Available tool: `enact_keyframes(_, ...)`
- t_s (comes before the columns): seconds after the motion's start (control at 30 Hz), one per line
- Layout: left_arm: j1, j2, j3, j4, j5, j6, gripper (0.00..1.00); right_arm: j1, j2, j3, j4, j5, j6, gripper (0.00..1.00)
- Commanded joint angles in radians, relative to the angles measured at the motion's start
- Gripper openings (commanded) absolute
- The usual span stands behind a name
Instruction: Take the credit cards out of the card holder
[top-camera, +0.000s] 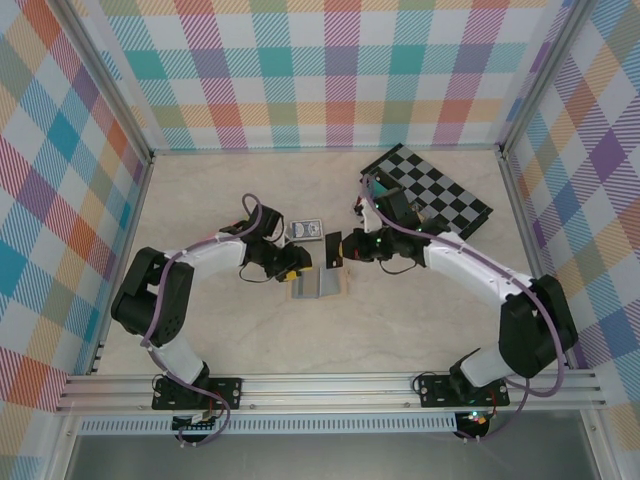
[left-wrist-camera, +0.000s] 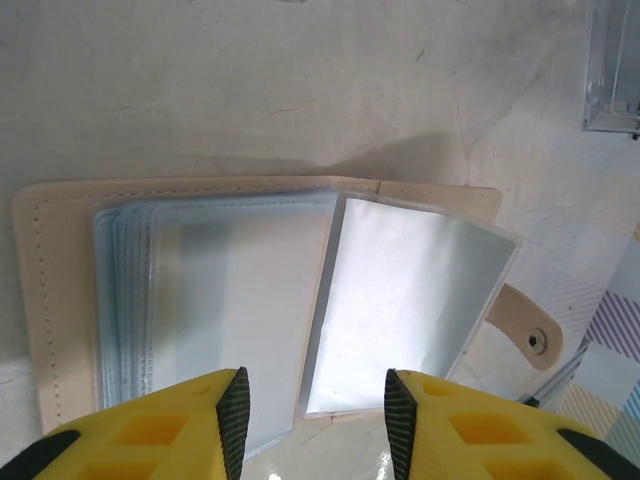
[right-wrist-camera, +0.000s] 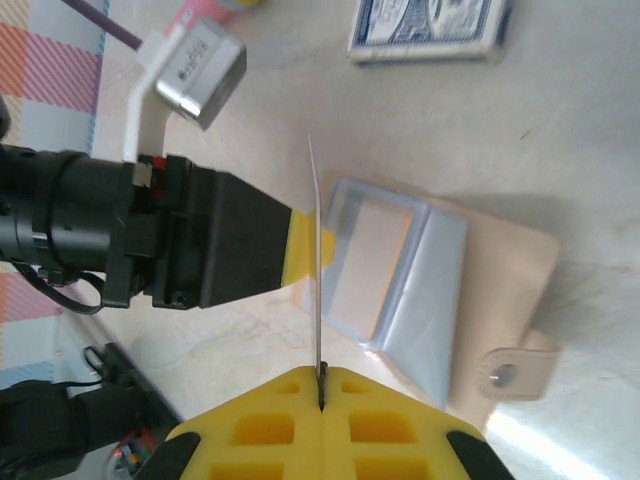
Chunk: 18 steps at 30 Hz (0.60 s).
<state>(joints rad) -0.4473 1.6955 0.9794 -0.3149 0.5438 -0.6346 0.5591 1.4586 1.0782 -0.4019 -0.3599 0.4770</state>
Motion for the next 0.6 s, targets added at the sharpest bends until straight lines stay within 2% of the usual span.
enact_keyframes(0.0,-0.011,-0.055,0.022,-0.056,-0.075,-0.008,0.44,-0.025,-0.048,0.083,-0.166,0.184,-0.171,0.00)
enact_keyframes(0.13,-0.008,-0.113,0.033,-0.134,-0.189,-0.004,0.62,-0.068,-0.052,0.170,-0.238,0.334,-0.317,0.00)
enact_keyframes(0.23,-0.001,-0.146,0.041,-0.181,-0.244,0.006,0.74,-0.102,-0.029,0.241,-0.261,0.387,-0.417,0.00)
enact_keyframes(0.43,0.012,-0.186,0.050,-0.261,-0.346,0.031,0.89,-0.188,0.091,0.389,-0.258,0.402,-0.625,0.00)
enact_keyframes(0.57,0.015,-0.202,0.035,-0.276,-0.374,0.050,1.00,-0.232,0.196,0.508,-0.288,0.366,-0.746,0.00)
